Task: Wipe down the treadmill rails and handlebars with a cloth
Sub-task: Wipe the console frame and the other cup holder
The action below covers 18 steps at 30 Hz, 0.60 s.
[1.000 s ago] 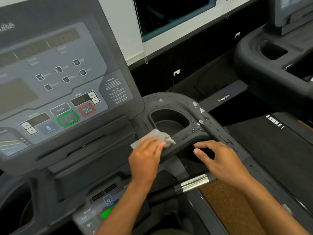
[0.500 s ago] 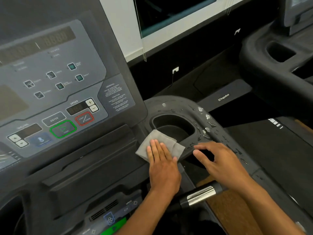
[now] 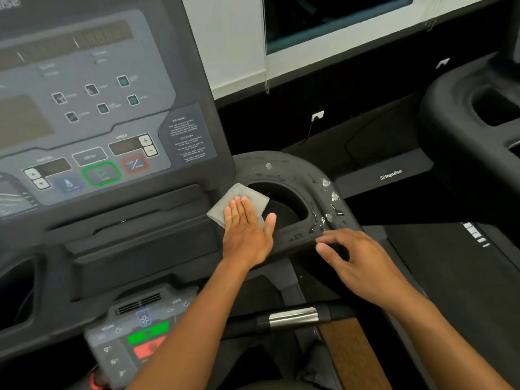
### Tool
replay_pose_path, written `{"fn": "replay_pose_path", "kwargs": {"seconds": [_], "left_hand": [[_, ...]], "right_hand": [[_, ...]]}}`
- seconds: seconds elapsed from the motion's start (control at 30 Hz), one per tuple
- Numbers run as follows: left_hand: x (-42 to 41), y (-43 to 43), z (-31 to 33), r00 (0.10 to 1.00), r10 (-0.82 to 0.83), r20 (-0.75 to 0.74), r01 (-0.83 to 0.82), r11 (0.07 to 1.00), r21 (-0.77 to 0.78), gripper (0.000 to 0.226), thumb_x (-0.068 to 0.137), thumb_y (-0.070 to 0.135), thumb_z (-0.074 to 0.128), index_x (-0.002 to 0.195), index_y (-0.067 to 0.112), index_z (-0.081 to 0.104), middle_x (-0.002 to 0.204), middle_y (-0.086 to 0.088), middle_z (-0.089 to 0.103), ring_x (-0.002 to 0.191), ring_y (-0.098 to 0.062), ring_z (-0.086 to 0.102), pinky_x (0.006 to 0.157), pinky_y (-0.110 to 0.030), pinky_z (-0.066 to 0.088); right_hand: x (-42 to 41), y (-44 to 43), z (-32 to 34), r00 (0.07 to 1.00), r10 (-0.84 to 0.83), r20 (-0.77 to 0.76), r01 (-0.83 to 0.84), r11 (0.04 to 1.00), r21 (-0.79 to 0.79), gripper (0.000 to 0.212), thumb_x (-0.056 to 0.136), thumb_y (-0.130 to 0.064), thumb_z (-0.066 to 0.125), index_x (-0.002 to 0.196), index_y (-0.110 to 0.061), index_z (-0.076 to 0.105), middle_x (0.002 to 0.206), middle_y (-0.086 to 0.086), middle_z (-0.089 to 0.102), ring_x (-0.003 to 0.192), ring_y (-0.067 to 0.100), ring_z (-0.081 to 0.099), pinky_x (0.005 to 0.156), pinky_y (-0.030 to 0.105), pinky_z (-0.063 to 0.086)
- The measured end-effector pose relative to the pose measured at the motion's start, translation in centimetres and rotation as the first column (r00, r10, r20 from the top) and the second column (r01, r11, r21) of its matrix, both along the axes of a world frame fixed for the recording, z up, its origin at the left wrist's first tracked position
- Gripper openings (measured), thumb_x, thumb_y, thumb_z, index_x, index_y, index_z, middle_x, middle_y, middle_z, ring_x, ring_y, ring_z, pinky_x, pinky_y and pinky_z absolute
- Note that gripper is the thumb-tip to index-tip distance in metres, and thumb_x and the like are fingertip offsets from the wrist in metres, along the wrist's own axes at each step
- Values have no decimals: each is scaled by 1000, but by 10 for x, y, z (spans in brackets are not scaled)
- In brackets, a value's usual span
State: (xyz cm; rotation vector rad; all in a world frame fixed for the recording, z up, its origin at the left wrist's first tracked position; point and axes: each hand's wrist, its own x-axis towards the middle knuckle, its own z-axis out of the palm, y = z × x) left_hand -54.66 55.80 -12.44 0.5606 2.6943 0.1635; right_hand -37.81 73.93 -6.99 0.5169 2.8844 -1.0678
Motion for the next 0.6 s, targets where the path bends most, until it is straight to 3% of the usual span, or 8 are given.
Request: {"fn": "replay_pose_path", "kwargs": {"seconds": [0.13,0.27,0.37,0.5,0.6], "left_hand": [[54,-1,4,999,48,16,-49,998,44,86,105,61,6,159,-2,-17,171,-18,-21,159,-27,-22,128,-39,-17],[96,-1,4,994,107,-19,-105,991,80,112,81,71,-31,162,-3,-6,173,-20,-6,162,-27,-9,126,-34,-17],[99,5,1,970,214,-117,-193,966,171,99,88,56,-16,163,-4,9,172,-23,13,162,-30,8,126,-33,-10],[68,22,-3,977,214,-10,-212,970,119,96,84,50,-18,161,-5,-8,171,-26,-9,161,-33,-13,127,-40,-17],[25,33,-7,965,259,34,-260,948,183,72,108,40,9,160,-3,-15,170,-24,-20,159,-32,-21,127,-41,-19]], "right_hand": [[7,12,-2,998,58,-18,-59,998,-24,33,95,-57,52,116,-37,69,122,-22,63,120,2,53,97,25,40],[10,21,-5,996,75,-37,-76,997,-28,31,95,-55,55,116,-37,69,121,-23,64,120,2,53,99,26,42],[11,29,-7,997,72,-34,-73,997,-20,31,95,-54,56,118,-37,68,123,-23,63,121,3,52,102,30,42],[9,40,-12,1000,12,-27,-12,1000,13,34,95,-50,57,124,-35,65,127,-19,61,124,8,52,106,36,43],[6,46,-17,999,-31,-15,32,999,36,37,94,-51,57,126,-35,63,131,-15,60,126,12,53,107,39,44]]}}
